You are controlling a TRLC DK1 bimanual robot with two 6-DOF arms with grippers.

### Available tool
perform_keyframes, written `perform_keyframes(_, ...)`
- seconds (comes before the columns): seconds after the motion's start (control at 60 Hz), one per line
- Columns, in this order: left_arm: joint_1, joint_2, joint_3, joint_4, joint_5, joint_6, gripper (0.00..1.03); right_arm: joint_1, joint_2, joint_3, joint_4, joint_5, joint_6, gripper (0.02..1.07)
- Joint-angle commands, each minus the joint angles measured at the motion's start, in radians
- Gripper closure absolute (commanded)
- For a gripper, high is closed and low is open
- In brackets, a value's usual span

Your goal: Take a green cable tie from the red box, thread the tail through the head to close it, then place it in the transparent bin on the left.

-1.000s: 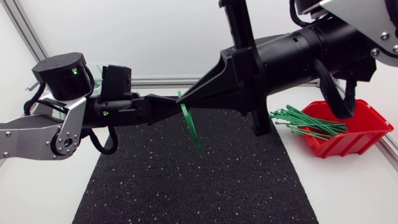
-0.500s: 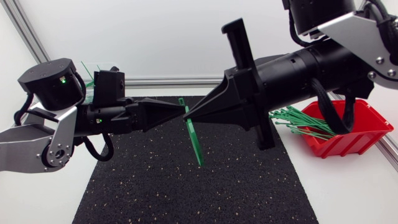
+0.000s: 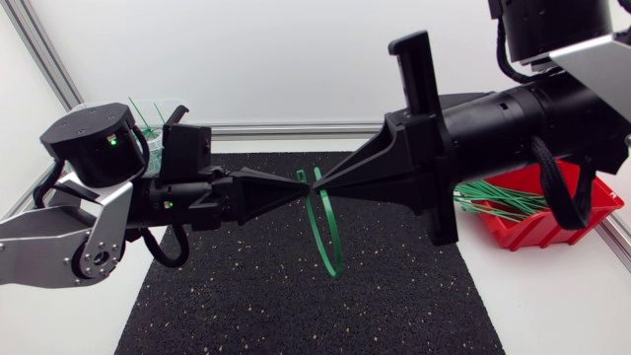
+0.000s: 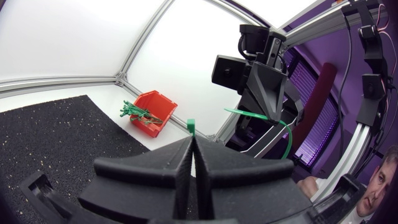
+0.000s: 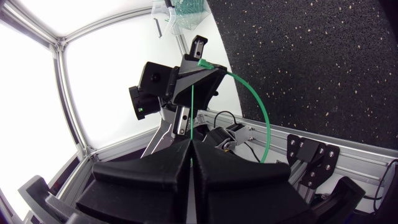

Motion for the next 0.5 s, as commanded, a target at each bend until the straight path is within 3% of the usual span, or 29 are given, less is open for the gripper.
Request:
perform_keyframes(0.0, -0.016, -0.03, -0.027, 0.023, -0.004, -0.024, 1.0, -0.002, -0.009, -0.028, 0.006, -0.006, 0.025, 1.01)
perform_keyframes(0.483, -0.056, -0.094, -0.041, 0.026, -0.072, -0.003, 1.0, 0.054, 0.0, -0.003, 0.014, -0.012, 0.04, 1.01)
